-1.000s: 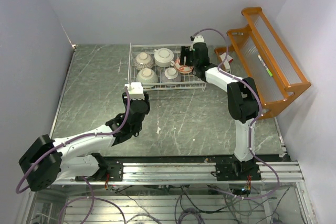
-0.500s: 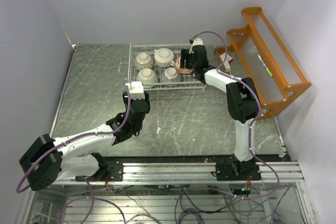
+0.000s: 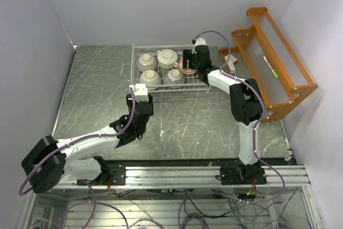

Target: Unload the bowls from the dish rack

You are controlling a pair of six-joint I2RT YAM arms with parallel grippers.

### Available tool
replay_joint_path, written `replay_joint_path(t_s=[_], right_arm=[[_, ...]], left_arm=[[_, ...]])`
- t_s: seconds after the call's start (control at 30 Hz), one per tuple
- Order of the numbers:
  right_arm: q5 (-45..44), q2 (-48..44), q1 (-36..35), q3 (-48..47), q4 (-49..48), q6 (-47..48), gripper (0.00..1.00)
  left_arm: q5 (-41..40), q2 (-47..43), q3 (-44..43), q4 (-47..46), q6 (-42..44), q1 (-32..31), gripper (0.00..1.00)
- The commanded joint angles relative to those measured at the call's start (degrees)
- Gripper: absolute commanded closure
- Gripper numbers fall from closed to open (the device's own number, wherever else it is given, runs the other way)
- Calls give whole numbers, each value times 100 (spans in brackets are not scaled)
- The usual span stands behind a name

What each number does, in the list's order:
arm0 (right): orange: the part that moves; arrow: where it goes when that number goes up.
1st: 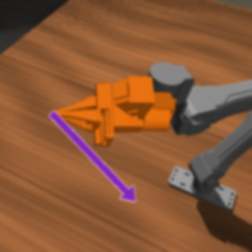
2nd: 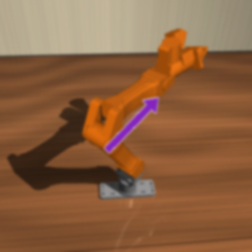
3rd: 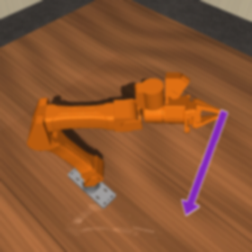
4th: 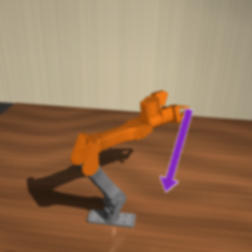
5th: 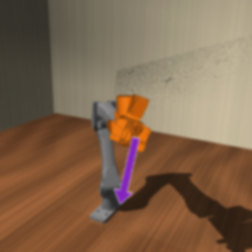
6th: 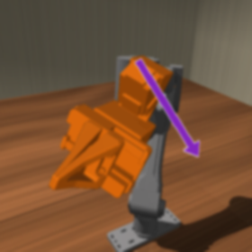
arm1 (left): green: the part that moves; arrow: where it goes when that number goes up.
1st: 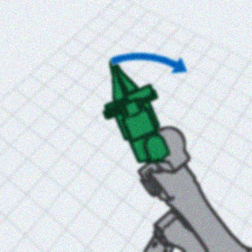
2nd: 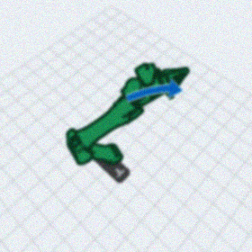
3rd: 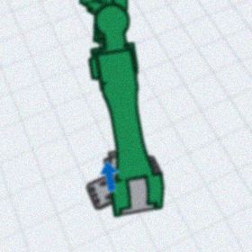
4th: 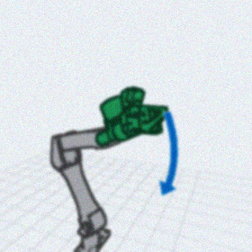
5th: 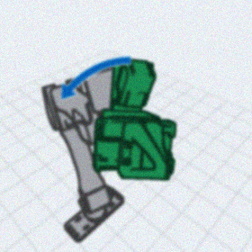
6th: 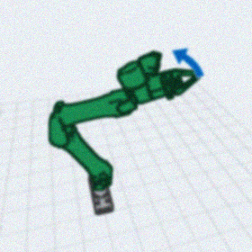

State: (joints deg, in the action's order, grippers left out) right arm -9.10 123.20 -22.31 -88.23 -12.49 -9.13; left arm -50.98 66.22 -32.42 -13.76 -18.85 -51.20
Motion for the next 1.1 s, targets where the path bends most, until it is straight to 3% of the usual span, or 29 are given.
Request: replay_joint_path(t_s=[0.0, 0.17, 0.4, 1.07], right_arm=[[-126, 140, -20, -265, 72, 164, 21], [-145, 176, -22, -236, 33, 161, 21], [-63, 199, -20, -217, -89, 341, 28], [143, 161, -20, -139, -467, 357, 23]], left_arm=[[-61, -88, -191, -98, 3, 30, 36], [-39, -199, -155, -109, 9, 29, 36], [-24, -122, -214, -35, -13, 28, 36], [7, -97, -224, -28, -4, 23, 38]])
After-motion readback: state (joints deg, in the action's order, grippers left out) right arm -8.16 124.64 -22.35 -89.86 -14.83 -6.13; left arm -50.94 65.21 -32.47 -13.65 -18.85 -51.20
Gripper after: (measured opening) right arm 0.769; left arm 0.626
